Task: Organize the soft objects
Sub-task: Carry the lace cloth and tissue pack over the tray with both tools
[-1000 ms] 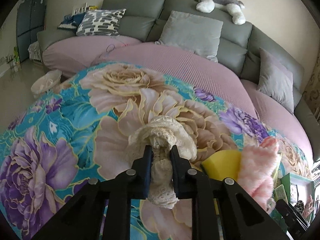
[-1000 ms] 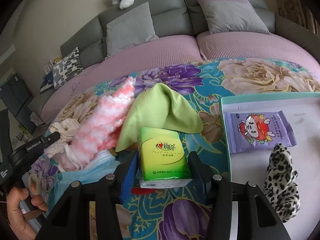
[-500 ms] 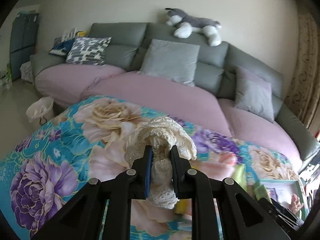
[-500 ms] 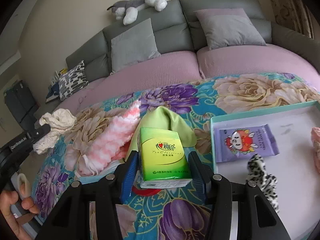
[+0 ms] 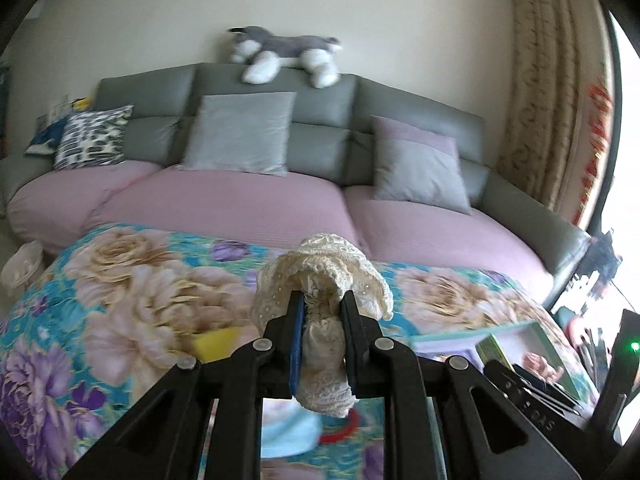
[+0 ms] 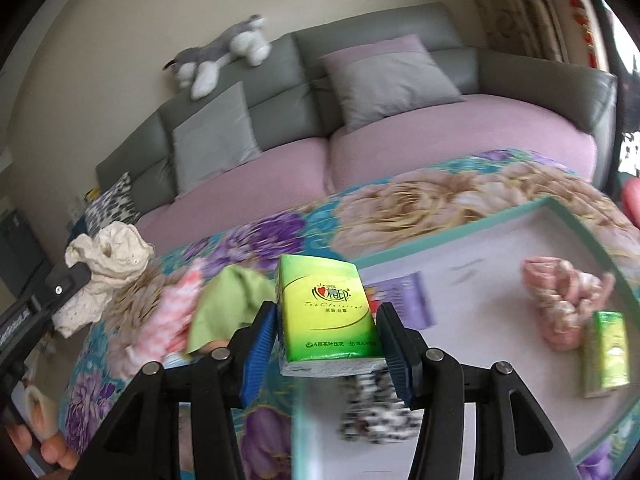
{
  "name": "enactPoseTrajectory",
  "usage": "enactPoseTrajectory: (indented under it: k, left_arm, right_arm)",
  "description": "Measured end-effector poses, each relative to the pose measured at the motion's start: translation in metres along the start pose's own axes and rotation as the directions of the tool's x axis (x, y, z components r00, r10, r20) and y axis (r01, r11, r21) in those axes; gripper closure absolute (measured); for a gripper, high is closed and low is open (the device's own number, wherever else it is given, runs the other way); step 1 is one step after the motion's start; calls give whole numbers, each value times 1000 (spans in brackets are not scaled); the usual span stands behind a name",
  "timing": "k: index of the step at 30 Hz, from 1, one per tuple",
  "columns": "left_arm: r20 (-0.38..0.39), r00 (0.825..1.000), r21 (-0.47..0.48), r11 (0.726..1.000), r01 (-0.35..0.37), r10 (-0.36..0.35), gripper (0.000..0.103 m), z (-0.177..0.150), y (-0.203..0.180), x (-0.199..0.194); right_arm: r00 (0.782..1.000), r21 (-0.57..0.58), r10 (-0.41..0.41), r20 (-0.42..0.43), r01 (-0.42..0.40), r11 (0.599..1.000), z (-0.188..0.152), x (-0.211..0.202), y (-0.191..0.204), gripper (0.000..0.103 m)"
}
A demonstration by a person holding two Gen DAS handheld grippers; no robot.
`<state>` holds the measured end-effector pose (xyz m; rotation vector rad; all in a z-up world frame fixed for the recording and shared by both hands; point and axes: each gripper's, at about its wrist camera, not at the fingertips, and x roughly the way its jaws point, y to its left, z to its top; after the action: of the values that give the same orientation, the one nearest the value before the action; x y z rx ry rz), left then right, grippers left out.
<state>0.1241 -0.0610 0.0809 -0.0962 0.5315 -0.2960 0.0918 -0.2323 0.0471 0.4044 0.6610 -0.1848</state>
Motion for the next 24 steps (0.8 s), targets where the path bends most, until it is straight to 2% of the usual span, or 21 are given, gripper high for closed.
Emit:
enactPoseTrajectory:
  k: [7, 13, 24]
  left_arm:
    - [-45, 994, 84, 991, 102, -98, 85, -14, -57, 14]
    - [-92, 981, 118, 976, 180, -170, 85, -29, -96, 27]
    - [-149, 968, 189, 956, 226, -200, 85, -53, -135, 57]
  right_arm:
    - [996, 67, -92, 19, 91, 994, 5, -14, -52, 49]
    - [987, 118, -160, 26, 156, 981, 7, -25, -89, 49]
    - [984, 148, -178, 15, 174, 974, 7, -23, -107, 49]
